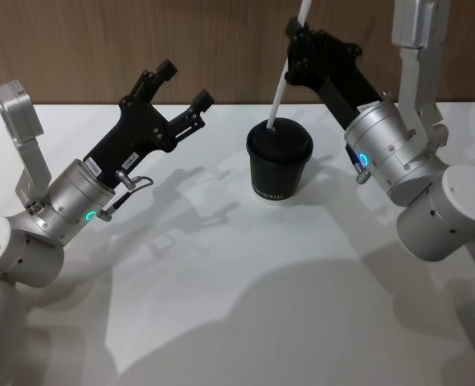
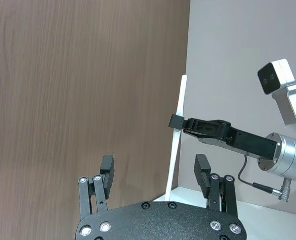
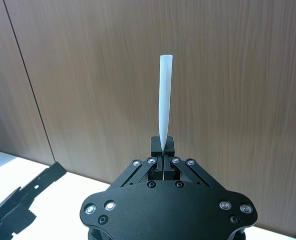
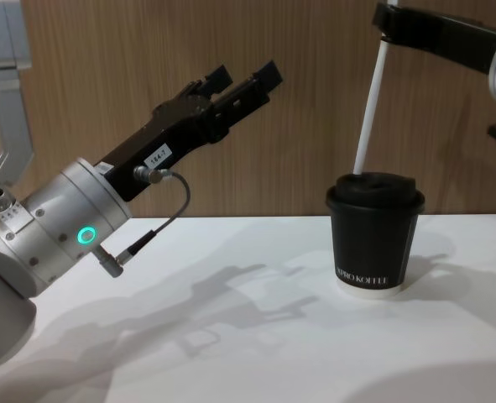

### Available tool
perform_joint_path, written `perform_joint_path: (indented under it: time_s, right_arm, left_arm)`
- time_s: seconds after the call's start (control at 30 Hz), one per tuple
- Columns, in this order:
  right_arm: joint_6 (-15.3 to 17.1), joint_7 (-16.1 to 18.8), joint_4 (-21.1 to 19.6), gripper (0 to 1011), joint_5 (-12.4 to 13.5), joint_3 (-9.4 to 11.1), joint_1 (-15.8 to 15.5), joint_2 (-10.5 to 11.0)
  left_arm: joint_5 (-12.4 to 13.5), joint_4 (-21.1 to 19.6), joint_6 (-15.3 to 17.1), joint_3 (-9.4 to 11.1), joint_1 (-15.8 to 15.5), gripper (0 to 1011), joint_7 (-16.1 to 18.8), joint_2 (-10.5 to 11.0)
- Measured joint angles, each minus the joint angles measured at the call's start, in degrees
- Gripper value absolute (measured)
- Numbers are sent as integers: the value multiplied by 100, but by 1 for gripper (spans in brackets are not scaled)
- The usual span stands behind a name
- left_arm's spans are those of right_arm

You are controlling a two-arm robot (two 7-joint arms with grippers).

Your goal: Pick up the straw with one hand, pass it to the other hand, and insert it into the cup.

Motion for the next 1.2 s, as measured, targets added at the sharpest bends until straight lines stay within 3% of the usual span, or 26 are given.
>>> perform_joint_path:
  time_s: [1.2]
  right_arm:
    - [59,114,162,14,-89,141,-47,-202]
  left_arm:
    - [0,0,0,0,0,1003,0,0]
